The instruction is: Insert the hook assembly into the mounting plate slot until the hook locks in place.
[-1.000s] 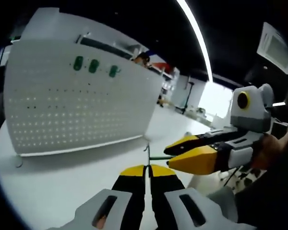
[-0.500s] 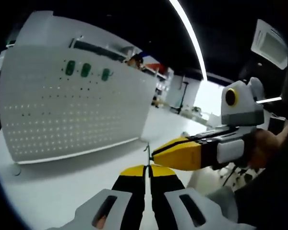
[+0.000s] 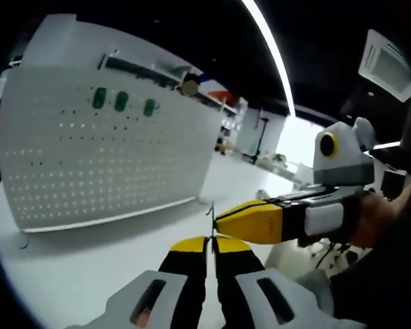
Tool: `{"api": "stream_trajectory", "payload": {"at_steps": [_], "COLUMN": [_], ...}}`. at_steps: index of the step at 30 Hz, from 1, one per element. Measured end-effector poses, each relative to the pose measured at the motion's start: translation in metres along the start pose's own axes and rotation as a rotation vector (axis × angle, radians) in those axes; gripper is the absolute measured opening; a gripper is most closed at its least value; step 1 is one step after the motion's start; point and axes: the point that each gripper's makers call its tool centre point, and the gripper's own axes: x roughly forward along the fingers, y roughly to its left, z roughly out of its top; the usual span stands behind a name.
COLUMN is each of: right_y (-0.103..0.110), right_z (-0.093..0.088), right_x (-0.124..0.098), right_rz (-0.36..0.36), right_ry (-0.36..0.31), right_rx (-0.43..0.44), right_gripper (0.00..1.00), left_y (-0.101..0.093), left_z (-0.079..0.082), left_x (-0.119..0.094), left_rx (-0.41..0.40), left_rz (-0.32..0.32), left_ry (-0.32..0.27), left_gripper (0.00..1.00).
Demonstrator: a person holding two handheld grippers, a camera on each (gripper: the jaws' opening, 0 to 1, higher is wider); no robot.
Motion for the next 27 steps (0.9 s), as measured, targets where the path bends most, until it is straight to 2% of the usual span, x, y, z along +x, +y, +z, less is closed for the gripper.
{"api": "stream_trajectory", "payload": {"at_steps": [4,9,11,14,16,20,24,27], "right_y": [-0.001,0.002,0.002,0.003,0.005,0.007,0.009,0.011], "right_z": [-0.005,-0.005,-0.004,-0.004,-0.005,-0.005,-0.007,-0.009], "right_x": [0.003,0.003,0.004,0.004,0.004,0.003,0.004,0.004], "right_rz": [0.006,0.014,0.015,0.020,0.025,0.033,0.050,0.055], "right_ry": [0.021,0.023,0.022,0.027,0.033,0.042,0.058,0.063], "right_rx": [0.001,-0.014,-0.028,-0.036,-0.053,-0.065,-0.087,-0.090], "right_gripper": [0.01,0.00,0.00,0.00,0.00,0.01,0.00,0.01], "left_y": [0.003,0.004,0.005,0.008,0.008,0.004,-0.001,-0.005], "left_z": [-0.006,-0.007,-0.007,-0.018,-0.020,-0.022,-0.023,-0.021], "left_x": [0.000,-0.003,-0.004,-0.009,-0.014,-0.022,-0.029,-0.035], "left_rx": [-0.065,-0.008,0.006,-0.021,-0.022,0.054,0.031,0.021], "left_rz": [-0.006,0.015,0.013,0.015,0.021,0.014,0.003,0.005], "left_ry": [0.007,0.032,0.026,0.059,0.054,0.058,0.051,0.036], "left_gripper": [0.04,0.07,0.12,0.20,0.27,0.33,0.48,0.54]}}
